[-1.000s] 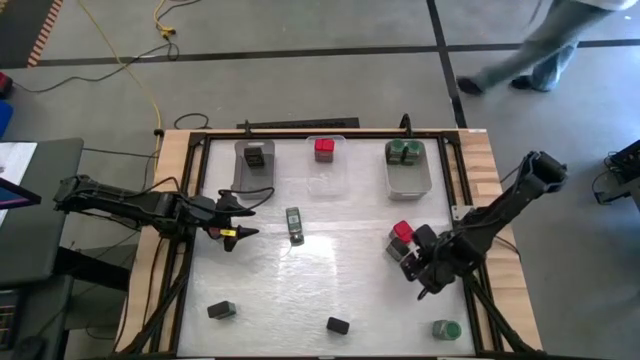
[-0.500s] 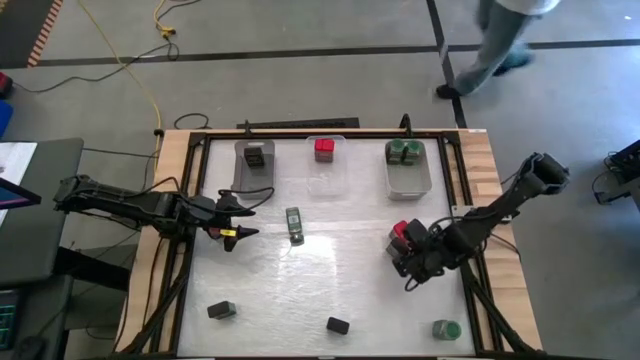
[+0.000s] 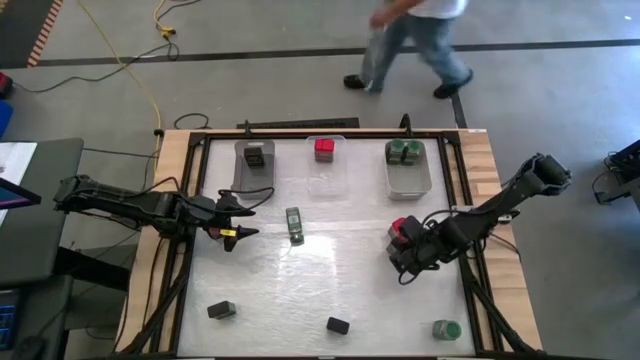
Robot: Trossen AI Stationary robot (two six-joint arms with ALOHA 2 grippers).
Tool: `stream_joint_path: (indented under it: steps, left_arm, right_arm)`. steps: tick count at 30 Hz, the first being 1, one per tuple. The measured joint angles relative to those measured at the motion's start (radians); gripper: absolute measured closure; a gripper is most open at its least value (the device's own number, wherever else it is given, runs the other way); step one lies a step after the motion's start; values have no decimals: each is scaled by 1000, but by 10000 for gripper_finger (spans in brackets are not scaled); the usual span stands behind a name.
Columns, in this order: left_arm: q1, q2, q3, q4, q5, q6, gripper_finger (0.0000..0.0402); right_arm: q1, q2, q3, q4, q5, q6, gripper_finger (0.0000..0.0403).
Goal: Sort spices by type
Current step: Put the black seasoning can into the black bin
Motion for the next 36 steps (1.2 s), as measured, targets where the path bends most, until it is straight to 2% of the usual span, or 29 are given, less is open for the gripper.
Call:
stream_joint_path:
  steps: [4, 9, 22, 28, 36]
  left_arm:
    - [0, 0, 0, 0, 0, 0, 107]
    - [0, 0, 0, 0, 0, 0, 107]
    - [0, 0, 0, 0, 0, 0, 107]
    - [0, 0, 0, 0, 0, -7, 107]
    - [0, 0, 0, 1, 0, -11, 107]
  right_arm:
    - [0, 0, 0, 9, -9, -7, 222]
    - [2, -1, 0, 25, -52, -94, 221]
    - [1, 3, 0, 28, -57, -135, 227]
    - [-1, 5, -2, 114, -60, -176, 243]
    - [-59, 10, -2, 158, -63, -255, 248]
